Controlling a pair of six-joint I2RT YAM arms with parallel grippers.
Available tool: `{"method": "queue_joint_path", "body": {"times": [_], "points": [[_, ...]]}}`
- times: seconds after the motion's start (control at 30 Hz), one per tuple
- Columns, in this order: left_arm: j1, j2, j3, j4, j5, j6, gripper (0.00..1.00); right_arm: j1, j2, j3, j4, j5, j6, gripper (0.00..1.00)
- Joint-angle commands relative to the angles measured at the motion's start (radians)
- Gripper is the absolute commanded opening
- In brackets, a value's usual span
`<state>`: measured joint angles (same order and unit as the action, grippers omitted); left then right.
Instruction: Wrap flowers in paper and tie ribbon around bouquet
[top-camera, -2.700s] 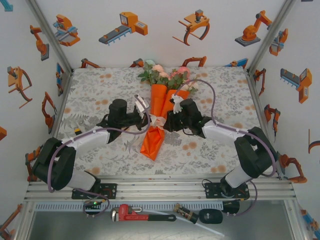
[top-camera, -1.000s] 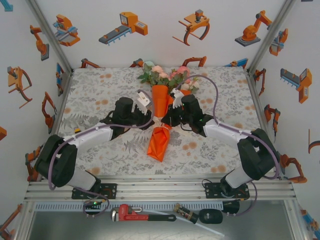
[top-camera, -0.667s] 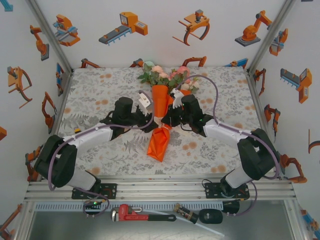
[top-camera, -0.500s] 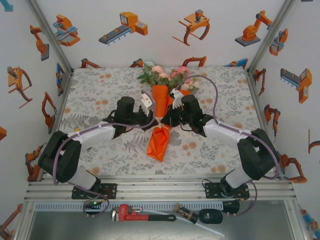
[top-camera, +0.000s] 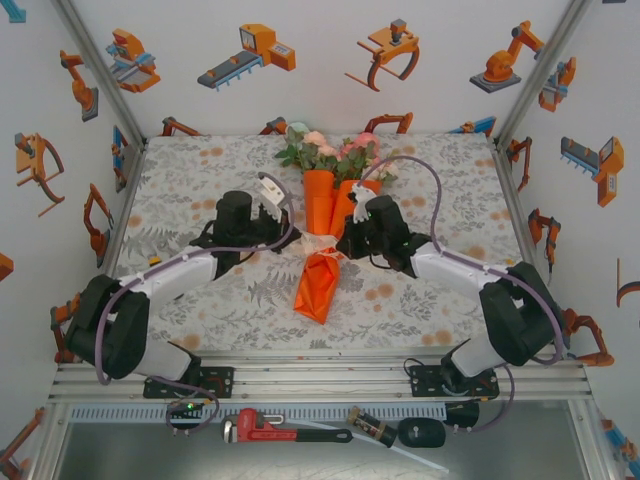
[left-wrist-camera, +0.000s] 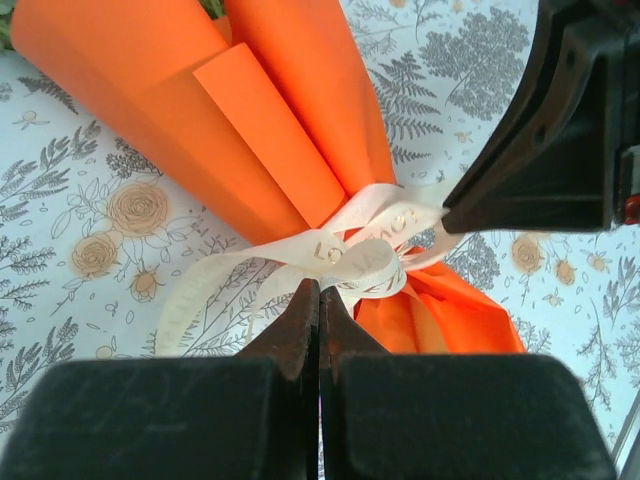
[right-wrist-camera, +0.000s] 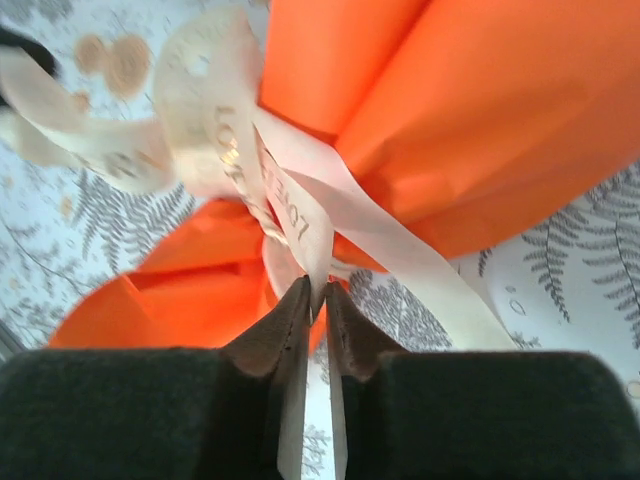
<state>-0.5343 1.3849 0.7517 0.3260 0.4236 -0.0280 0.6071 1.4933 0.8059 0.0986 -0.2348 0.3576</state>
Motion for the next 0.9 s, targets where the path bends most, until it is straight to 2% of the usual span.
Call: {"method": "queue_joint_path", "body": {"times": [0.0, 0.13, 0.3, 0.47, 0.6, 0.67, 0.8, 0.87], "points": [[-0.001, -0.02, -0.008, 0.03, -0.008, -0.034, 0.0, -0.003, -0.021, 0.014, -0.035, -0.009, -0.06, 0.3], [-0.002, -0.031, -0.006, 0.021, -0.006, -0.024, 0.0, 0.0, -0.017, 0.094, -0.124, 0.014, -0.205, 0.44], [-0.001, -0.03, -0.004, 0.013, -0.018, -0.023, 0.0, 0.004, 0.041, 0.188, -0.163, -0.077, -0.299, 0.45], [-0.001, -0.023, -0.003, 0.012, -0.015, -0.025, 0.0, 0.006, 0.129, 0.24, -0.152, -0.194, -0.277, 0.45], [-0.001, -0.021, -0.001, 0.018, -0.012, -0.022, 0.0, 0.019, 0.177, 0.267, -0.157, -0.201, -0.275, 0.43], [-0.001, -0.017, -0.002, 0.02, -0.005, -0.02, 0.0, 0.019, 0.192, 0.275, -0.163, -0.198, -0.275, 0.38], [-0.001, -0.008, -0.003, 0.024, 0.002, -0.015, 0.0, 0.019, 0.182, 0.28, -0.163, -0.169, -0.264, 0.07], [0.0, -0.004, -0.002, 0.024, 0.019, -0.008, 0.0, 0.018, 0.157, 0.27, -0.148, -0.153, -0.254, 0.0]]}}
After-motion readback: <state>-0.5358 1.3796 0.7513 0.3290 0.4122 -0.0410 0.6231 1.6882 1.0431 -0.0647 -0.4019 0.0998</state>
